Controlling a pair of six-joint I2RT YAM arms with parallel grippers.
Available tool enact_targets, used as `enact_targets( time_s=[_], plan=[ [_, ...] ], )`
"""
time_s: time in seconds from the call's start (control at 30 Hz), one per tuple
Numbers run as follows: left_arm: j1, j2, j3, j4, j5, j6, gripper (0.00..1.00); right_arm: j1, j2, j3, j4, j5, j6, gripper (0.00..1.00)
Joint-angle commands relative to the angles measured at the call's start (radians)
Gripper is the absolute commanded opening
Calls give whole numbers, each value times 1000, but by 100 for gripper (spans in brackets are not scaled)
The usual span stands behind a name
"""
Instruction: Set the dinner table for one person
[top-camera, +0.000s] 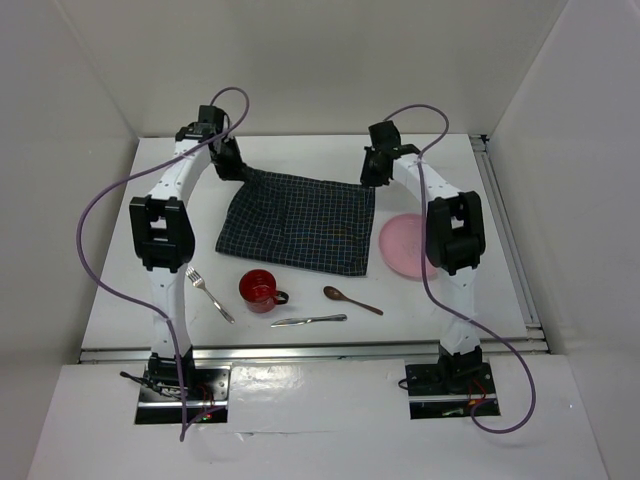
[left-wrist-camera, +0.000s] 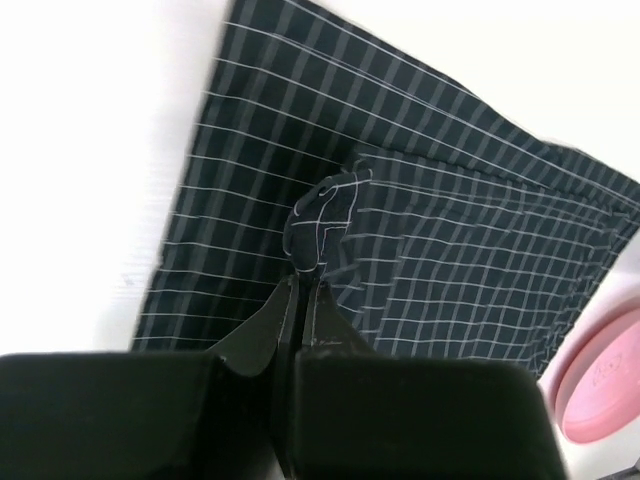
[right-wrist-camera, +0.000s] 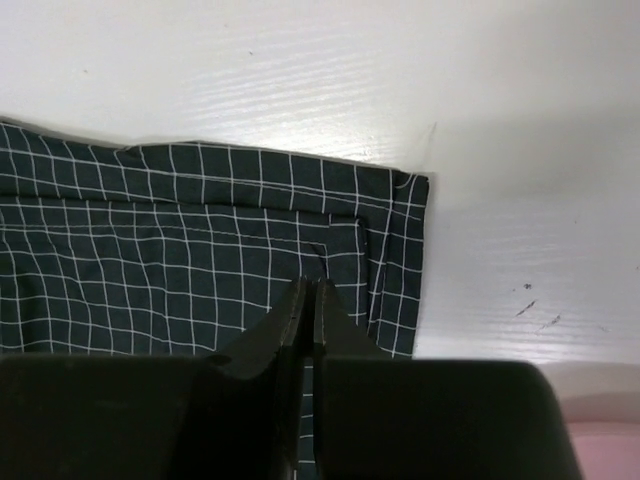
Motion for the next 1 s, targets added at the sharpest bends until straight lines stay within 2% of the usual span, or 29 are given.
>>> enact_targets(
  time_s=[0.0,0.07,0.1,0.43,0.97],
  plan=[
    [-11,-60,51,28,-1,28,0,-9,-28,21,40,-8,-1,8],
    [-11,-44,51,19,10,28,0,-9,10,41,24,-17,-10,27],
    [-11,-44,51,19,10,28,0,-9,21,53,24,-17,-10,40],
    [-11,-44,51,19,10,28,0,-9,117,96,-14,-8,-20,43],
    [-11,-35,33,19,0,19,0,-9,151,65,-2,-26,-38,44]
  ],
)
